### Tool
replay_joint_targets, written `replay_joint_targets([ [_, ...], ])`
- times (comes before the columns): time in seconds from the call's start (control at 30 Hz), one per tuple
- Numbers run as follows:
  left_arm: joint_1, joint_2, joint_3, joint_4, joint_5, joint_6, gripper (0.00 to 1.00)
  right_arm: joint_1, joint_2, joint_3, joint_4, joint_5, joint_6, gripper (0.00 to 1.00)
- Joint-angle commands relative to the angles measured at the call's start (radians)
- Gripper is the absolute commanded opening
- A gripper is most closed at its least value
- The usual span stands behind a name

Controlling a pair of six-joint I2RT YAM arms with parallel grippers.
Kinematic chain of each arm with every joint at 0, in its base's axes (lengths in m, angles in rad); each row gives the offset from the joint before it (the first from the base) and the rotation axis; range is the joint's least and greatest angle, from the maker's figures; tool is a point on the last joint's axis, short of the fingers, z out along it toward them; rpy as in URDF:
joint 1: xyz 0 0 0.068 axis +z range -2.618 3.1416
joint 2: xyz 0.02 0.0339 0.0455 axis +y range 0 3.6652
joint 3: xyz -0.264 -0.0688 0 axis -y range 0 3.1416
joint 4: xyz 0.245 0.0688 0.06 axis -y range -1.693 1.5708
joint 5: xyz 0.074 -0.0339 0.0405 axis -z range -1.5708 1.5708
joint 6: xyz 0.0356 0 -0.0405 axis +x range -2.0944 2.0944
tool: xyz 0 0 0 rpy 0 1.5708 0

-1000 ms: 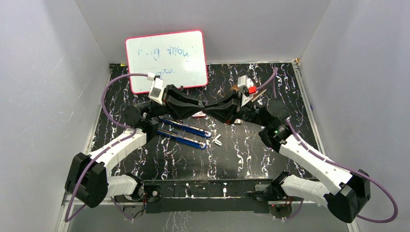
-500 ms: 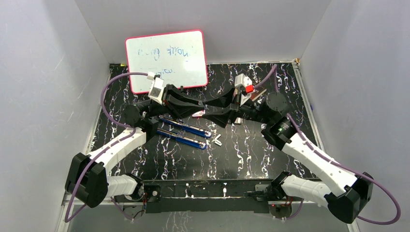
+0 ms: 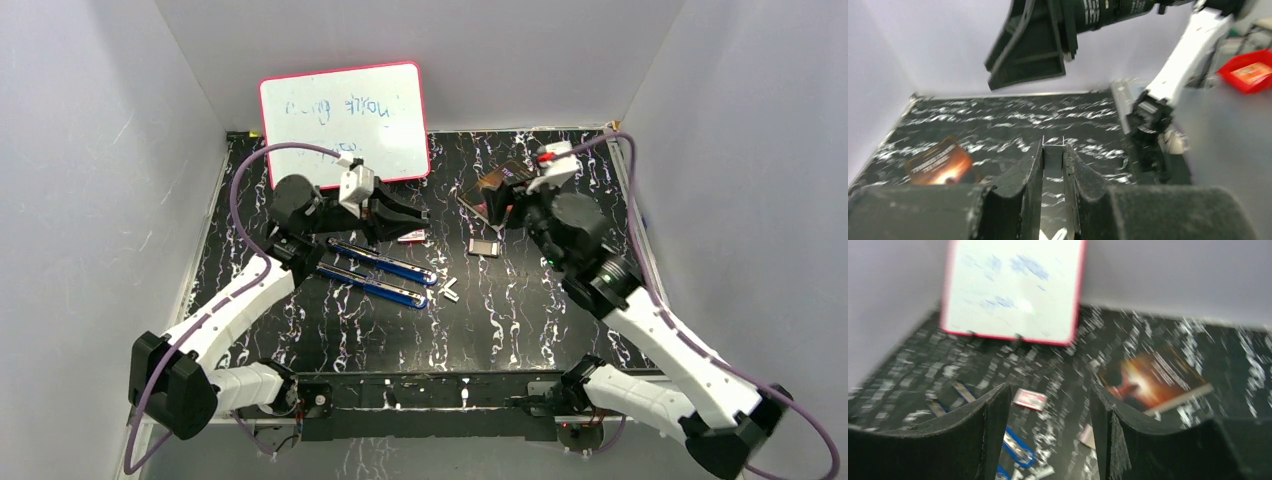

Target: Load the staples into the stapler

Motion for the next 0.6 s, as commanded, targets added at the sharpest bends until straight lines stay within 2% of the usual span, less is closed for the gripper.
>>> replay_joint_targets([
  [0.0, -0.029, -0.028, 0.130, -0.596, -0.144, 0.448, 0.00, -0.044, 0.149, 0.034, -0.178, 0.240, 0.096, 0.67],
  [0.1, -0.067, 0.011, 0.155, -0.755, -0.206, 0.564, 0.00, -0.164, 0.219, 0.031, -0.211, 0.044, 0.173, 0.67],
  [0.13, -0.091, 0.021, 0.153, -0.791, -0.234, 0.600, 0.00, -0.250, 0.235, 0.013, -0.207, -0.062, 0.203, 0.68],
  [0.2, -0.151, 0.043, 0.143, -0.863, -0.318, 0.682, 0.00, -0.373, 0.253, -0.028, -0.183, -0.247, 0.261, 0.68],
  [0.27, -0.224, 0.075, 0.134, -0.919, -0.407, 0.750, 0.00, -0.451, 0.254, -0.077, -0.142, -0.356, 0.296, 0.68],
  [0.4, -0.360, 0.183, 0.128, -0.997, -0.551, 0.855, 0.00, -0.541, 0.239, -0.142, -0.099, -0.463, 0.331, 0.68],
  [0.57, -0.456, 0.344, 0.145, -1.072, -0.699, 0.974, 0.00, -0.594, 0.165, -0.189, -0.067, -0.471, 0.362, 0.68],
])
